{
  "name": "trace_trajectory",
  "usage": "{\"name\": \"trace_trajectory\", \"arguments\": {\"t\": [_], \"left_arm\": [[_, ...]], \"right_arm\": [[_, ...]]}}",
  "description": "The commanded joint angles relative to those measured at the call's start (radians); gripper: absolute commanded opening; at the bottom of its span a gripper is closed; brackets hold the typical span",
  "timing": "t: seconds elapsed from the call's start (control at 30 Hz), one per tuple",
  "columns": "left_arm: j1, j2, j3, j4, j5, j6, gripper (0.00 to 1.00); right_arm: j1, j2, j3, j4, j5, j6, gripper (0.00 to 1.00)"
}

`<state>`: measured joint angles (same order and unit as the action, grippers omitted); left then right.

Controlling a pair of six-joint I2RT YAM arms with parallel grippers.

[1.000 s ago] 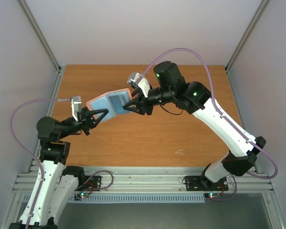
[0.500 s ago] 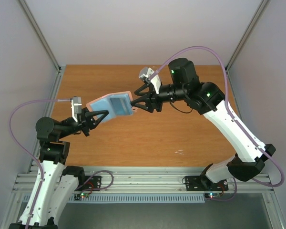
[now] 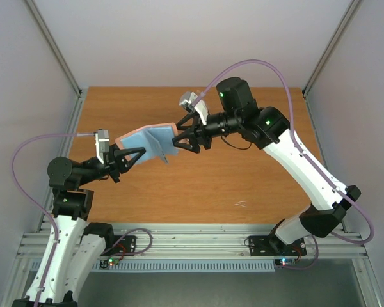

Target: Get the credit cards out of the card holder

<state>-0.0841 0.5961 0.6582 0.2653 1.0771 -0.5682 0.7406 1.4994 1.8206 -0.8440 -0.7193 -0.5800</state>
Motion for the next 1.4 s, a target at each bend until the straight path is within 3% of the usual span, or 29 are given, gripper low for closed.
{"name": "trace_trajectory", "arguments": {"t": [0.0,0.47,0.63,0.8,0.93,1.17,1.37], "left_arm": [[0.003,-0.003,0.031,0.063,0.004,0.015,0.00],[0.002,-0.008,0.033,0.043,-0.013,0.017,0.00],[0.003,-0.008,0.035,0.023,-0.034,0.020,0.00],[0.003,-0.002,0.034,0.021,-0.042,0.022,0.00],[0.003,-0.001,0.035,0.017,-0.045,0.024,0.00],[0.003,0.002,0.031,0.011,-0.065,0.031,0.00],[0.003,0.001,0.034,0.007,-0.086,0.028,0.00]], "right_arm": [[0.001,0.016,0.034,0.012,-0.025,0.013,0.71],[0.014,0.004,0.127,-0.170,0.100,-0.058,0.84],[0.119,-0.012,0.129,-0.144,0.250,-0.068,0.98],[0.169,-0.069,0.041,0.031,0.390,0.010,0.99],[0.202,-0.035,0.051,0.048,0.492,0.057,0.99],[0.279,-0.047,0.036,0.050,0.473,0.008,0.98],[0.384,-0.010,0.023,0.086,0.699,0.005,0.98]]}}
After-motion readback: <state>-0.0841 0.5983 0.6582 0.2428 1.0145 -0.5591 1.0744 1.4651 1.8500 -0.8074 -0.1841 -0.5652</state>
